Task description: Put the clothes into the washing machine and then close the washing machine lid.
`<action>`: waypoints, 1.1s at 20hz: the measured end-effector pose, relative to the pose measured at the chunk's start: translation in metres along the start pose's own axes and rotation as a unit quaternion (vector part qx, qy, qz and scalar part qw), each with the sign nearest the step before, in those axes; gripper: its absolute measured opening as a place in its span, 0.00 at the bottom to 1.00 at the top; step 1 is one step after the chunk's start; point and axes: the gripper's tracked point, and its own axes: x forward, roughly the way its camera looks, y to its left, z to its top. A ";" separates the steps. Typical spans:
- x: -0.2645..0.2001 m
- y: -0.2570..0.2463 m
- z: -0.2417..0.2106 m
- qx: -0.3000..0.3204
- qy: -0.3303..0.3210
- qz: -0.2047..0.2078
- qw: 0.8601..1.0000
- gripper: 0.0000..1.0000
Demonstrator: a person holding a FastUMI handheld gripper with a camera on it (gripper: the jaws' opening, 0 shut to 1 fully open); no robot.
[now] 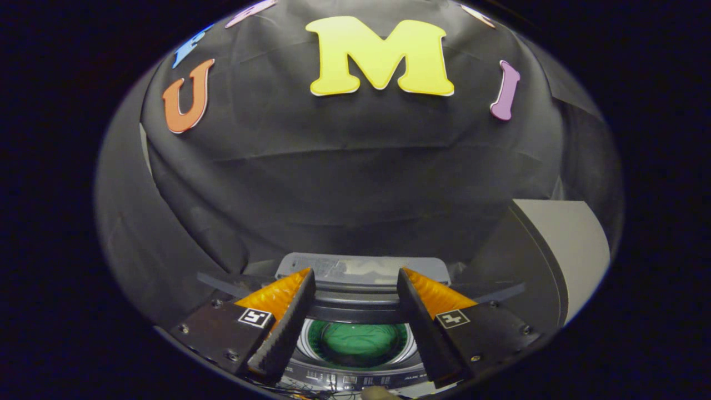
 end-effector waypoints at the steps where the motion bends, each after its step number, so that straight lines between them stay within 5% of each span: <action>1: -0.002 0.001 -0.007 -0.003 0.006 0.001 1.000 0.92; 10: -0.013 -0.001 -0.086 -0.005 0.076 0.009 0.997 0.93; 22: -0.091 -0.039 -0.049 0.021 0.002 0.016 1.000 0.93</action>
